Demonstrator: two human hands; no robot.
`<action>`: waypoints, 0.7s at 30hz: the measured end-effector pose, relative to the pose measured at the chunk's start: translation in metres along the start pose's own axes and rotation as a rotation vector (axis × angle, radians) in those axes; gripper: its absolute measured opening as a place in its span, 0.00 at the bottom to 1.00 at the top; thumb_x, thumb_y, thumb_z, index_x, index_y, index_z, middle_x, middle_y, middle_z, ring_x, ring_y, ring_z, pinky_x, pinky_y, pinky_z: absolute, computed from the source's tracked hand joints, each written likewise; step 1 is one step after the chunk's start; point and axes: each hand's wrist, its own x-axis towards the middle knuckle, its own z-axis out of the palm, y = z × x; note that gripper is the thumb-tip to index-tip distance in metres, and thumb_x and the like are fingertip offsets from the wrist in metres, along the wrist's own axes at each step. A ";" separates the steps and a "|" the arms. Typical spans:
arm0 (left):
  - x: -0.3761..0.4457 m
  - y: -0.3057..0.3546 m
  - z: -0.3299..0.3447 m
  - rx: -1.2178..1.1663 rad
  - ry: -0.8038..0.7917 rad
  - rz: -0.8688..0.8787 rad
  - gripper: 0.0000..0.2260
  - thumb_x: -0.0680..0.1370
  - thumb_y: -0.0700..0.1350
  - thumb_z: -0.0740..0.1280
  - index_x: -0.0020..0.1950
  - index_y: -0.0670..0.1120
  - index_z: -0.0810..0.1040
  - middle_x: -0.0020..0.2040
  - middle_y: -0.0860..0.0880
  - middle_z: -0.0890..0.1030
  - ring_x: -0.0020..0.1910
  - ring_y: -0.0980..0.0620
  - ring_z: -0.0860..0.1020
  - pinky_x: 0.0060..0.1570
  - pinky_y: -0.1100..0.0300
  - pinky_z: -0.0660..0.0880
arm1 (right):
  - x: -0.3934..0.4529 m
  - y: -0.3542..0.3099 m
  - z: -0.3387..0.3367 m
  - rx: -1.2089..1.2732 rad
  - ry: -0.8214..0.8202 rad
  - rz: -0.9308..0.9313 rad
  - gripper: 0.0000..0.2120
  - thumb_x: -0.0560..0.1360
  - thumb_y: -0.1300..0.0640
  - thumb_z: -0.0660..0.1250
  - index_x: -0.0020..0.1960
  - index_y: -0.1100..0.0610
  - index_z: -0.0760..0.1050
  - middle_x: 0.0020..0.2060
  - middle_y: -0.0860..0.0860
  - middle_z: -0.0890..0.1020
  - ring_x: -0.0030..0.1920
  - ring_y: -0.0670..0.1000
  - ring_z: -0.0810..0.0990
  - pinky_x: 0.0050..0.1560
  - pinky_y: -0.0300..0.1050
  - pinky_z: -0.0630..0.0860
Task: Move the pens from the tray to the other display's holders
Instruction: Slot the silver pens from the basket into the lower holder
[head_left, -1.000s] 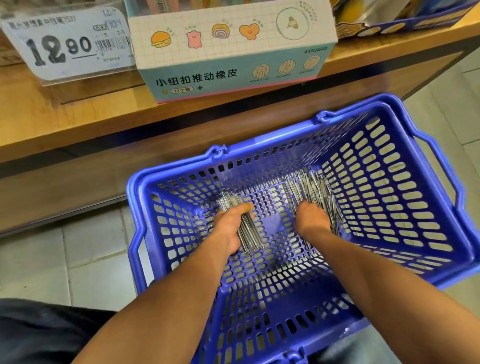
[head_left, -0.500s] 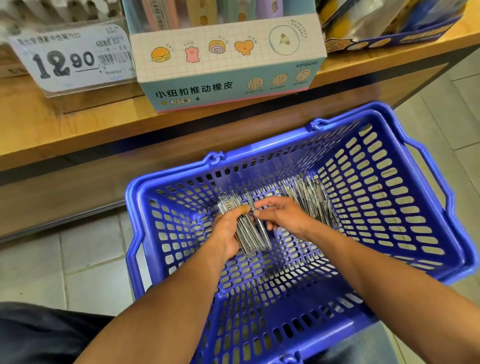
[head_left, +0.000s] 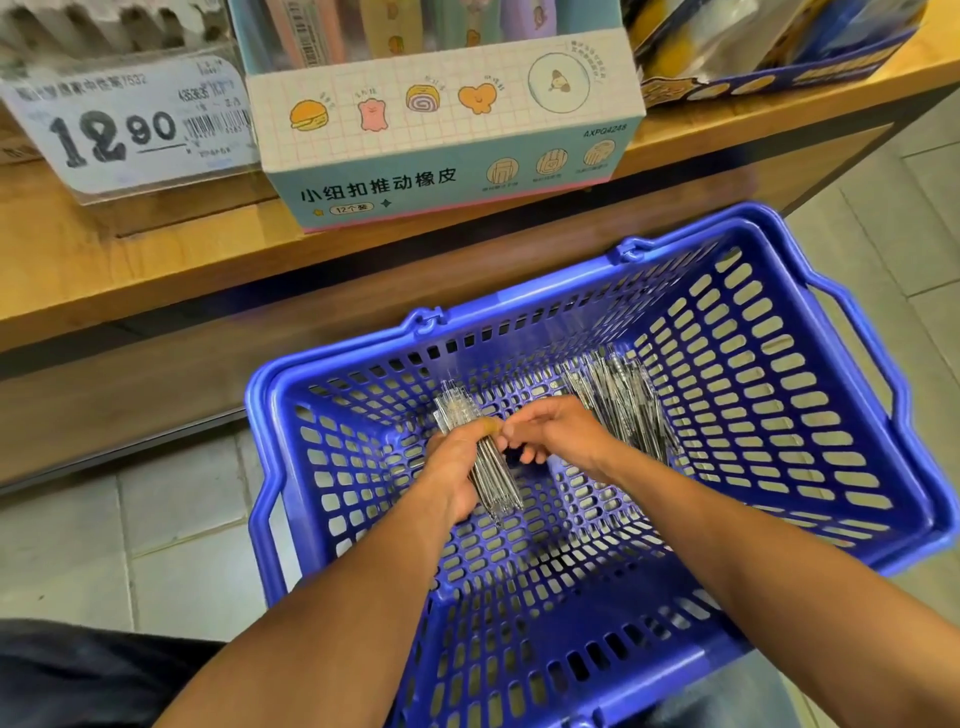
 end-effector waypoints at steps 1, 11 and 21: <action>0.001 -0.001 0.000 0.004 0.026 0.006 0.16 0.75 0.38 0.71 0.62 0.36 0.77 0.34 0.44 0.82 0.31 0.49 0.80 0.38 0.54 0.78 | 0.004 0.005 -0.006 -0.033 0.087 0.026 0.05 0.74 0.64 0.70 0.43 0.56 0.82 0.40 0.56 0.85 0.31 0.46 0.81 0.32 0.37 0.78; 0.006 -0.004 -0.002 0.000 0.024 -0.008 0.12 0.75 0.37 0.70 0.58 0.38 0.78 0.32 0.45 0.82 0.30 0.49 0.79 0.38 0.52 0.79 | 0.020 0.040 -0.023 -1.050 0.391 0.241 0.10 0.80 0.62 0.62 0.60 0.62 0.71 0.50 0.58 0.81 0.49 0.58 0.80 0.45 0.48 0.77; 0.009 -0.007 -0.003 0.010 0.059 -0.016 0.17 0.74 0.37 0.72 0.62 0.36 0.77 0.34 0.45 0.83 0.31 0.50 0.82 0.35 0.55 0.80 | 0.025 0.050 -0.021 -1.027 0.550 0.278 0.18 0.78 0.66 0.61 0.67 0.64 0.64 0.58 0.61 0.77 0.55 0.59 0.80 0.51 0.49 0.77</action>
